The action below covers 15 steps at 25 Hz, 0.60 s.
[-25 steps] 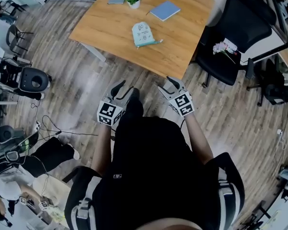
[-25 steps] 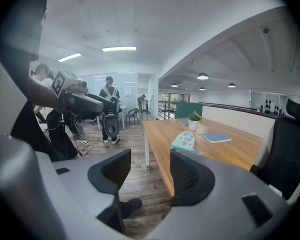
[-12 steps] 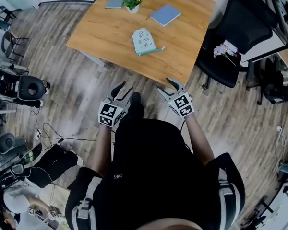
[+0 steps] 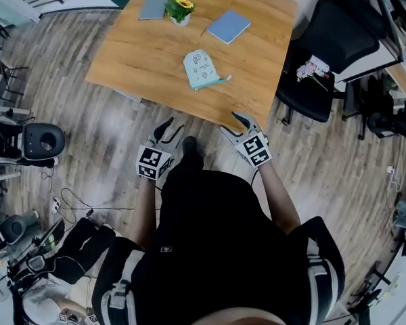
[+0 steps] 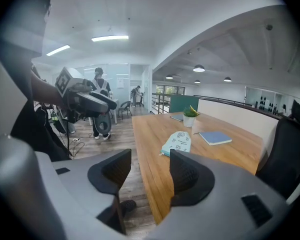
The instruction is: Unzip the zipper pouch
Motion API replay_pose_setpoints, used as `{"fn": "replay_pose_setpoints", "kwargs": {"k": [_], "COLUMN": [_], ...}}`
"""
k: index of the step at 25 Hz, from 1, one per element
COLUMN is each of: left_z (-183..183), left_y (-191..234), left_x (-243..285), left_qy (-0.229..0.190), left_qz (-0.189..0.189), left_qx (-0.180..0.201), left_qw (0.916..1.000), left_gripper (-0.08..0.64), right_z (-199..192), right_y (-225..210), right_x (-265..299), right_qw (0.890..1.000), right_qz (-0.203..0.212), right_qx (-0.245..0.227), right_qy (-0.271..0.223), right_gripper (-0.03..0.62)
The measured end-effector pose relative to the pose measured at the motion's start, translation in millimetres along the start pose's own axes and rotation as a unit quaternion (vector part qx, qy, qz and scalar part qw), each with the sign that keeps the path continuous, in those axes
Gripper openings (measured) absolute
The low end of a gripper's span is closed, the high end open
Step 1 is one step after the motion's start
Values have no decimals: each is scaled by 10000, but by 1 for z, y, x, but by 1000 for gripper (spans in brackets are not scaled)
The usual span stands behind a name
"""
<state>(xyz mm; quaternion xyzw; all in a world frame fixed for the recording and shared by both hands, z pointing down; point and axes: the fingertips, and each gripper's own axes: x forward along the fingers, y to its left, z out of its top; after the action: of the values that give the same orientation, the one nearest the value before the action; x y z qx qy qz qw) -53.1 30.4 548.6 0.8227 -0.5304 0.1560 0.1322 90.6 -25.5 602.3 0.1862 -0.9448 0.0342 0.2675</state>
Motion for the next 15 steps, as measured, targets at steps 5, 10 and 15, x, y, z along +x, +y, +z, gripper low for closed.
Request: {"fn": "replay_pose_setpoints", "kwargs": {"k": [5,10,15], "left_z": [8,11,16], "left_y": [26,56,77], "left_x": [12,23,37], "left_qy": [-48,-10,-71], "left_qz": [-141,-354,-589], "left_qx": [86,99,114], "left_qw": [9999,9993,9982], "left_gripper": [164,163,161], "right_z": [-2,14,27], "right_y": [-9,-16,-20], "right_x": [9,30,49], "right_qw": [9994,9985,9979], "right_qz": [-233,-441,-563], "right_qx": [222,293,238], "right_qy": [157,131,202], "right_gripper": [239,238,236]}}
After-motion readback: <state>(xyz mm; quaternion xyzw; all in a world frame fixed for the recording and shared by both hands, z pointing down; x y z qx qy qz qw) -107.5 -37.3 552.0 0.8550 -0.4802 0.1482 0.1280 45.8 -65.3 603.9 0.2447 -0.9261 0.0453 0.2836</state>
